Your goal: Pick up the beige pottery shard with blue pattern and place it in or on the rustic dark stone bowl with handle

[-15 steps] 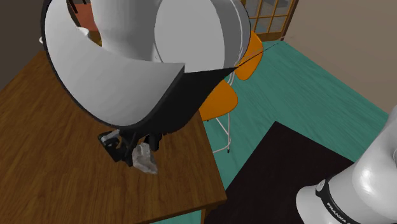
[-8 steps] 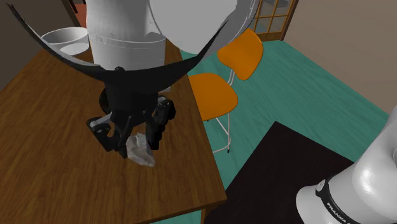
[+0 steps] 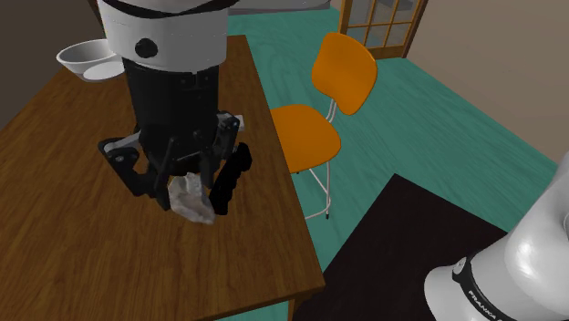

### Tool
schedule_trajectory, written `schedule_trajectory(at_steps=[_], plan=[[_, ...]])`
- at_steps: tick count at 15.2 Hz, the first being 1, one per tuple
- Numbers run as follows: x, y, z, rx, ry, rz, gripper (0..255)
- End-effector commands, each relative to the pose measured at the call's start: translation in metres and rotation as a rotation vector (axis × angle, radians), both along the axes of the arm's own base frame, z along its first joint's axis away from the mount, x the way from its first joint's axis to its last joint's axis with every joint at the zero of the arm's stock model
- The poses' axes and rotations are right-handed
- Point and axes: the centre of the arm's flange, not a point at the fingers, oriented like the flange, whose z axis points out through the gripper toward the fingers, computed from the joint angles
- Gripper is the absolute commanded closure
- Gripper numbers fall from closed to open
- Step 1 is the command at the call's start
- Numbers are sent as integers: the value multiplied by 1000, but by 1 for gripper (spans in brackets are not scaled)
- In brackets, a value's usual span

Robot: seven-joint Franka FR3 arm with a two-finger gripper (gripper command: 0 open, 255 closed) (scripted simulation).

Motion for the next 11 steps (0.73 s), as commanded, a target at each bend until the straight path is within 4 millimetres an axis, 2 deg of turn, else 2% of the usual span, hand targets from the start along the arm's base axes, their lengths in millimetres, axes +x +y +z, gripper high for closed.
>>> schedule_trajectory(at_steps=[1, 3, 11], plan=[[-1, 0, 11, 0, 0, 0, 255], [-1, 0, 19, 0, 0, 0, 255], [95, -42, 21, 0, 0, 0, 255]])
